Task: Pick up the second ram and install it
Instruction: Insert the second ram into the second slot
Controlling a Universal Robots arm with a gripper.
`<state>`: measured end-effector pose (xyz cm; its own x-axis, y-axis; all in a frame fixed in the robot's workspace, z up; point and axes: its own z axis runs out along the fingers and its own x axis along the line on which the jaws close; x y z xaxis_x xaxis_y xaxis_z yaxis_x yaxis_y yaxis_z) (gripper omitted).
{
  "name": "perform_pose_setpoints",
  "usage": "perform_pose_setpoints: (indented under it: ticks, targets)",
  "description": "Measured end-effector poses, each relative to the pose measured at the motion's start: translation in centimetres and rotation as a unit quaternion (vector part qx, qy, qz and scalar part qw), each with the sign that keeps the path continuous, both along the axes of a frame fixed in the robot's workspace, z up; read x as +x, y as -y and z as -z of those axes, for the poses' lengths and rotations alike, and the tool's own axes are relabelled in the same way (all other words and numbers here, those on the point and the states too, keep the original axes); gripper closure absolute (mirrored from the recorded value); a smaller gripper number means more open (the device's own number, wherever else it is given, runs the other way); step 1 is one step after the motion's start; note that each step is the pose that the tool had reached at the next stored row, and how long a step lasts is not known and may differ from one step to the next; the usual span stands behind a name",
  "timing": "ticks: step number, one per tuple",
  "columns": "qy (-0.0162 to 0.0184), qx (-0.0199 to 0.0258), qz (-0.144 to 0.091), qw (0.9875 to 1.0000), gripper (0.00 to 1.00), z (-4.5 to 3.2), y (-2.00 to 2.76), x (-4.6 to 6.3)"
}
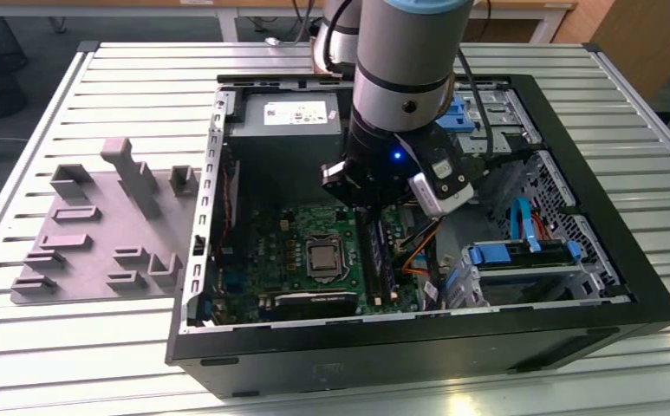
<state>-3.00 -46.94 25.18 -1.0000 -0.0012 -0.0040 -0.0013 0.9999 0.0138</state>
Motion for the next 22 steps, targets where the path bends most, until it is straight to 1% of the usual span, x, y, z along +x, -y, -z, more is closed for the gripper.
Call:
perform_pose_setpoints:
  ticks: [7,11,16,20,22]
  targets:
    - [0.0000,0.0001,0.000,1.0000,0.86,0.02,0.00,0.0]
    - [0.0000,0.0001,0.000,1.0000,0.86,0.17,0.33,0.0]
    - [-0.0009,0.0000,0.000,1.0000,0.86,1.04,0.49,0.1]
    - [-0.0038,0.0000,0.000,1.0000,0.86,1.76,0.61,0.2]
    - [-0.0054,0.0000,0.000,1.0000,0.86,2.09,0.79,0.2]
